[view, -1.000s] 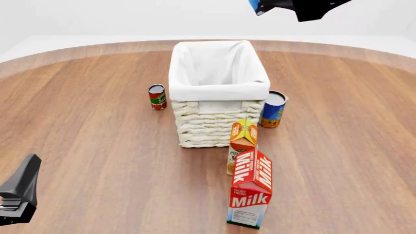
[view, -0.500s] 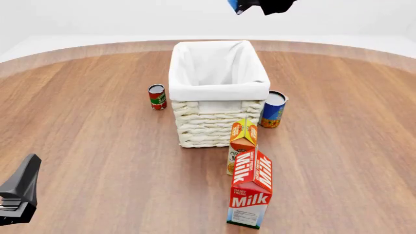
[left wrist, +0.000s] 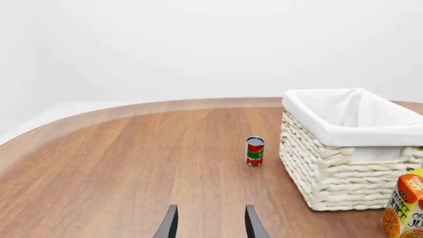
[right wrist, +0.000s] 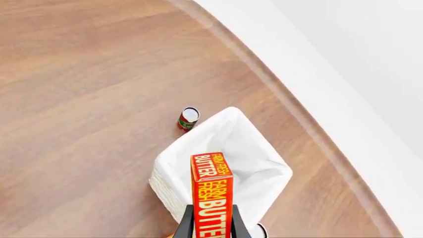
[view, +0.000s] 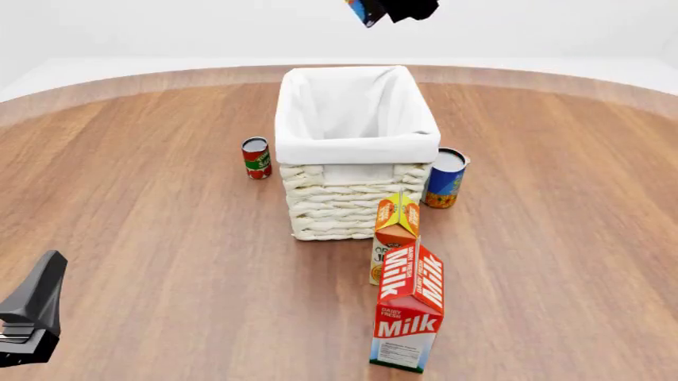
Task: Pick up the butter and put it in the basket.
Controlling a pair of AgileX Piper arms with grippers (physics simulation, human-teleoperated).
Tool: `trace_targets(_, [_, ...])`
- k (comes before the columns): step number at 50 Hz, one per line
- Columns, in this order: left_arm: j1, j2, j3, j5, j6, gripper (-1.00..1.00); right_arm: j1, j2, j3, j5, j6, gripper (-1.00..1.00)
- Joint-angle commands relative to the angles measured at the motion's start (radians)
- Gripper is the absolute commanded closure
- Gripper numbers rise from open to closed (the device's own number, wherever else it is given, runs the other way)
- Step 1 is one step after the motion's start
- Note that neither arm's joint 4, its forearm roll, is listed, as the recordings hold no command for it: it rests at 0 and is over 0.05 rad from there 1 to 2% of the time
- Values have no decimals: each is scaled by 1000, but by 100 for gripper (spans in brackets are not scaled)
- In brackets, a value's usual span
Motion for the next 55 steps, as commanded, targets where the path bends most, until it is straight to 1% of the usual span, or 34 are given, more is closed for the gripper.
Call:
trace_targets(1, [0, 0, 0, 0, 0, -100, -1, 34, -29, -1, 17, 100])
trace_targets(17, [0, 0, 0, 0, 0, -100, -5, 77, -39, 16, 22, 100])
trace_targets(30, [0, 0, 0, 0, 0, -100, -16, 125, -109, 51, 19, 100])
trace_targets(36, [0, 0, 0, 0, 0, -100, -21, 149, -127, 58, 12, 100])
trace_targets(43, [0, 0, 0, 0, 0, -100, -32, 188, -175, 82, 4, 100])
trace_targets(55, [0, 0, 0, 0, 0, -100, -51, 251, -217, 92, -5, 100])
